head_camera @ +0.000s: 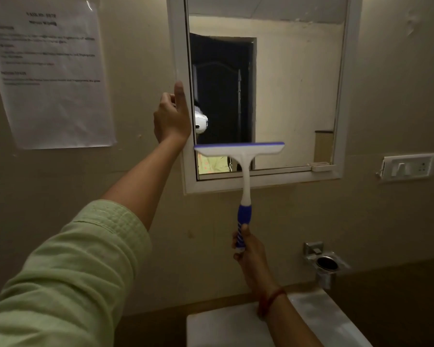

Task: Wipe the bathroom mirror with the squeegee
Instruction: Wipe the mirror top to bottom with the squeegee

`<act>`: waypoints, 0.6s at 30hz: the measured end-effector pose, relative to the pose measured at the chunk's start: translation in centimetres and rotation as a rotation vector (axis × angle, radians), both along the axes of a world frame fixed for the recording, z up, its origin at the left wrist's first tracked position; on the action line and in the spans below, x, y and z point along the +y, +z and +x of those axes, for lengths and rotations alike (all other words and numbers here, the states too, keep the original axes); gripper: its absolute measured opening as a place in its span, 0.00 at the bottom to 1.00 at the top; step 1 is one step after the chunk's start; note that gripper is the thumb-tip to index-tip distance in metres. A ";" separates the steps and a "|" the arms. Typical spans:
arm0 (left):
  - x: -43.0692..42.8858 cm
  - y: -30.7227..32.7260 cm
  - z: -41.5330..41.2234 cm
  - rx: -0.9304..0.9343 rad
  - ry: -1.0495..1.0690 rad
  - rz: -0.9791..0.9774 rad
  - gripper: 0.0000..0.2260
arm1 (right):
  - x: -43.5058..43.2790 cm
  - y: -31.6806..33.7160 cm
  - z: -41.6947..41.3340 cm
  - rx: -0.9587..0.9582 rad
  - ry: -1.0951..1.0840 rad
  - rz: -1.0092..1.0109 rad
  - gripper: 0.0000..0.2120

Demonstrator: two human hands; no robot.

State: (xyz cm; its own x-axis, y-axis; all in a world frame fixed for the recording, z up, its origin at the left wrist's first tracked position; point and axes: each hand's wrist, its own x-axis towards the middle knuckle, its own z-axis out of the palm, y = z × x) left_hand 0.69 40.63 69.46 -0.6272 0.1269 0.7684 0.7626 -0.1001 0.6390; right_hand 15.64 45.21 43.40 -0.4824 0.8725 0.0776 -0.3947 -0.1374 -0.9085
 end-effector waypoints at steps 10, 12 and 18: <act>0.0 -0.1 0.0 -0.013 0.017 0.003 0.19 | 1.0 1.8 0.2 0.037 -0.008 0.071 0.18; -0.1 0.0 0.1 -0.016 0.018 0.000 0.19 | 0.7 0.6 0.0 -0.020 -0.005 0.057 0.20; -0.1 -0.2 0.1 -0.002 0.017 -0.006 0.20 | -0.3 -3.3 -0.1 -0.104 -0.031 0.001 0.16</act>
